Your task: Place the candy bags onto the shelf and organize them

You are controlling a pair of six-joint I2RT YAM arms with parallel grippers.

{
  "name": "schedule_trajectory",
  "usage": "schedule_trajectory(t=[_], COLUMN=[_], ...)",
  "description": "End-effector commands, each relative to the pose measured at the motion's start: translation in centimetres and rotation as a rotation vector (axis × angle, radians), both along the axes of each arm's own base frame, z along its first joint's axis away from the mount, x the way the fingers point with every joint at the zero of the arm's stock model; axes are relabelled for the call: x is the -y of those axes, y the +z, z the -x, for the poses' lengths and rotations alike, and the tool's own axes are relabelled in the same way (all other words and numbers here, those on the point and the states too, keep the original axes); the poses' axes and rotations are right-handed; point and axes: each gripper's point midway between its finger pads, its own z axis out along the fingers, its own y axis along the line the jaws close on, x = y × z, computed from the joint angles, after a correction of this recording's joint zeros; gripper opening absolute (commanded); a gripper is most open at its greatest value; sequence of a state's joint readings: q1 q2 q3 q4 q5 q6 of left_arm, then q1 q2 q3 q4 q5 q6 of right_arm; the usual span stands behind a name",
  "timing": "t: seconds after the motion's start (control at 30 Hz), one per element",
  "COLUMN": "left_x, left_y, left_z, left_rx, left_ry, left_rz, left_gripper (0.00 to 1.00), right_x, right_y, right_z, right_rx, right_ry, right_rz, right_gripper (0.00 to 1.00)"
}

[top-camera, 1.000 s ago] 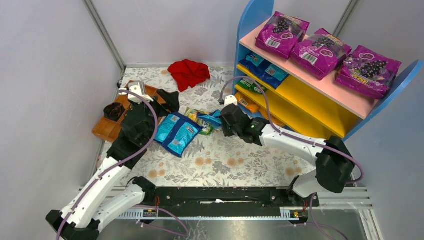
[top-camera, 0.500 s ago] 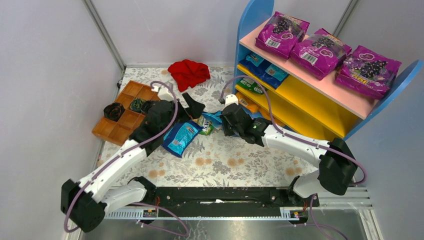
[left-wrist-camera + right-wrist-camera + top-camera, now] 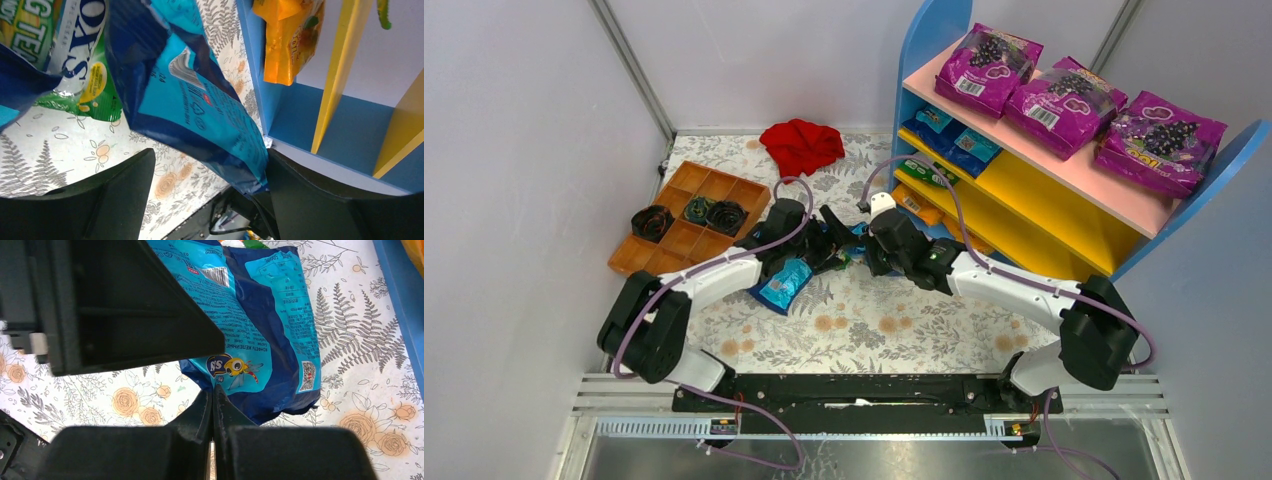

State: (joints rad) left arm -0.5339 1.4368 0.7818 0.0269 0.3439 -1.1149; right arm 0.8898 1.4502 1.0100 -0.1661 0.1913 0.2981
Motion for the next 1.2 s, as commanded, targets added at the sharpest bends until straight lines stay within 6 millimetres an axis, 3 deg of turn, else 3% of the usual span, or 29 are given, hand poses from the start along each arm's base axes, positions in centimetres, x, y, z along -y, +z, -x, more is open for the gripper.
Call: schedule_trajectory(t=[0.0,0.13,0.23,0.33,0.43,0.5,0.6,0.63,0.87,0.97,1.17], left_x=[1.4,1.7,1.6,1.2,0.9,0.7,0.4,0.4,0.6,0.7,0.6], left_y=[-0.3,-0.6,-0.9,-1.0,-0.8,-0.7,-0.6,-0.5,2.2,3.4,5.0], left_z=[0.1,-0.8,-1.1,-1.0,-0.8,-0.6,-0.3,-0.2,1.0,1.7,2.7], left_rx=[-0.094,-0.087,-0.079,-0.077,-0.074,-0.068,-0.078,-0.084,-0.053,-0.047,-0.043], left_ry=[0.018,0.031,0.041,0.054,0.045,0.023,-0.007,-0.020,-0.133,-0.178,-0.211], left_rz=[0.105,0.104,0.102,0.114,0.125,0.115,0.131,0.143,0.223,0.257,0.312], left_gripper=[0.84,0.79,0.65,0.48,0.37,0.32,0.22,0.21,0.20,0.18,0.12], right_x=[-2.4,-2.9,-2.9,-2.9,-2.1,-0.9,0.6,0.9,1.2,0.4,-0.3], right_y=[3.1,2.0,1.4,0.8,0.0,-0.4,-0.6,-0.5,0.4,-1.1,-1.4], right_z=[-1.1,-0.7,-0.5,-0.3,-0.3,-0.5,-0.5,-0.6,1.9,4.3,3.3], right_rx=[0.075,0.038,0.017,0.004,0.013,0.050,0.140,0.201,0.649,0.751,0.783], right_ry=[0.043,0.068,0.072,0.076,0.096,0.105,0.161,0.206,0.513,0.750,0.710], right_rz=[-0.120,-0.107,-0.094,-0.075,-0.015,0.052,0.123,0.141,0.064,0.096,0.073], right_gripper=[0.00,0.00,0.01,0.13,0.33,0.53,0.91,0.98,1.00,1.00,1.00])
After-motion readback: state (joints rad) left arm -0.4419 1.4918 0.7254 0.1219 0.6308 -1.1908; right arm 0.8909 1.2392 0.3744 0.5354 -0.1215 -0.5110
